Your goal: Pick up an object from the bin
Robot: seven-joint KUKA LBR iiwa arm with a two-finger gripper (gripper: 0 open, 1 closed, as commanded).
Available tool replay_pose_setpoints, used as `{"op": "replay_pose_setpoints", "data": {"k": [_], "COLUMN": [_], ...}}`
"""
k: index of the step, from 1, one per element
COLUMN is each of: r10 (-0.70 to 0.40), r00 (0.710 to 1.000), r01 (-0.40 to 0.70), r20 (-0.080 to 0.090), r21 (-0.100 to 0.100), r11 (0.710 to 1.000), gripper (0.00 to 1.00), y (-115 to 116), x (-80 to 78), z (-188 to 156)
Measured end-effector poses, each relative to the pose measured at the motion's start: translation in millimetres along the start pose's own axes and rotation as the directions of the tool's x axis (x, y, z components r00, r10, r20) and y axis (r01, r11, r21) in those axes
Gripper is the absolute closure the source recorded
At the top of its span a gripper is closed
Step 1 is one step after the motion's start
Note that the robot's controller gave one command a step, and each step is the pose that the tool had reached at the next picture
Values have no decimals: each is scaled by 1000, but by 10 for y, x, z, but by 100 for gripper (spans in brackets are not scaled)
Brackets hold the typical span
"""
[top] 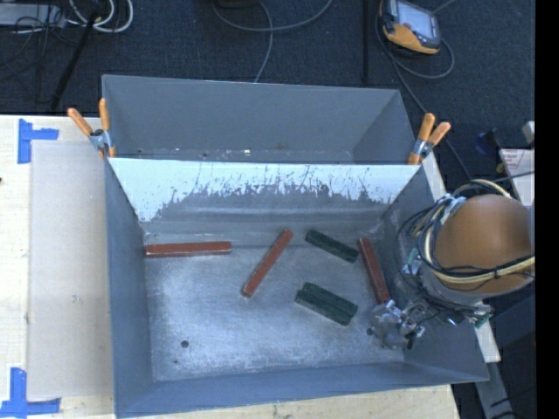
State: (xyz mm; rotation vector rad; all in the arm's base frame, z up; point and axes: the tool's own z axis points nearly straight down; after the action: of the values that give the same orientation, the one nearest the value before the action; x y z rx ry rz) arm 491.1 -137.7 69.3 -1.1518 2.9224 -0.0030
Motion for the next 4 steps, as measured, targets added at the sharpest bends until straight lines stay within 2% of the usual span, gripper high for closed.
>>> {"op": "replay_pose_setpoints", "data": {"k": [1, 2, 3, 4], "r10": [38, 44, 96, 104], "r00": [999, 999, 995, 995], "r01": [-38, -44, -96, -104], "r20": [1, 0, 8, -4], "r21": [-5, -5, 3, -8], "r11": [999, 999, 995, 995], "gripper": [100, 0, 0, 0], "y": [310, 299, 24, 152], "x": [-266, -251, -826, -1154], "z": [-164, -158, -666, 25]}}
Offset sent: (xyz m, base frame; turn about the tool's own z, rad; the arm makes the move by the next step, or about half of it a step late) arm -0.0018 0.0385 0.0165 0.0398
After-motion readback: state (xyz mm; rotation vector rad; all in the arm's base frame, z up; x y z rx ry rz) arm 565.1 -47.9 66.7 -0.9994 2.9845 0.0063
